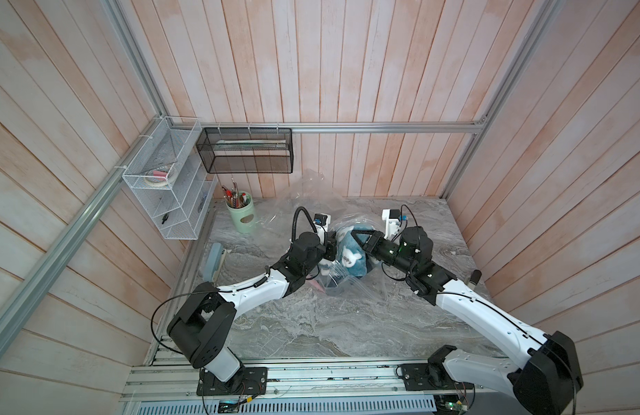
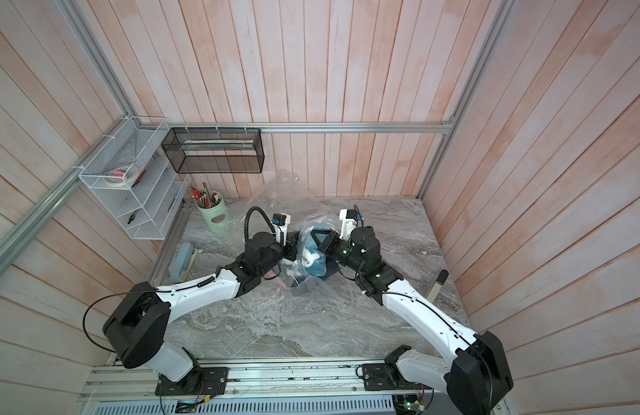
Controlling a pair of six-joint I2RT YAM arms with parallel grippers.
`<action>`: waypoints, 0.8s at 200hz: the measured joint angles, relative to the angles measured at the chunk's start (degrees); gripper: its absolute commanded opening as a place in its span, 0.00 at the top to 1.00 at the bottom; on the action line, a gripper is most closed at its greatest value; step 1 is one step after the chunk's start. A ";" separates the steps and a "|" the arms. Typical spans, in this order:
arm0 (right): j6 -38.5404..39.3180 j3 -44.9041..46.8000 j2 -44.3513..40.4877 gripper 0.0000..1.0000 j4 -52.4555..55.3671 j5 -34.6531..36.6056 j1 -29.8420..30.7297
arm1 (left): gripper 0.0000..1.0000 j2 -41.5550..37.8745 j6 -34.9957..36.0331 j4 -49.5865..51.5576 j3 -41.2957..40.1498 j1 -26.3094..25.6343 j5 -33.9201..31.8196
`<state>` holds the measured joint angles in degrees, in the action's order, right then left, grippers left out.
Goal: Take the blanket out of the vacuum bag
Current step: Take out the blanket from the vacuum bag.
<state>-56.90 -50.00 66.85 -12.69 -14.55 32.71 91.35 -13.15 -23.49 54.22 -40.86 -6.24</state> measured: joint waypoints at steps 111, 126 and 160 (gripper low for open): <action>0.61 -7.89 -6.03 1.00 2.86 -7.45 -10.78 | 1.00 -1.97 0.00 0.66 -4.68 0.04 -0.17; 0.61 -8.76 -6.64 1.00 3.58 -8.26 -12.20 | 1.00 -1.99 0.02 0.81 -4.68 0.04 -0.20; 1.25 -11.54 -7.89 1.00 4.74 -9.53 -15.43 | 1.00 -2.23 0.02 1.07 -4.74 0.04 -0.17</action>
<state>-55.66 -61.54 58.96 -7.94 -24.08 17.28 89.12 -13.13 -22.41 49.47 -40.82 -6.42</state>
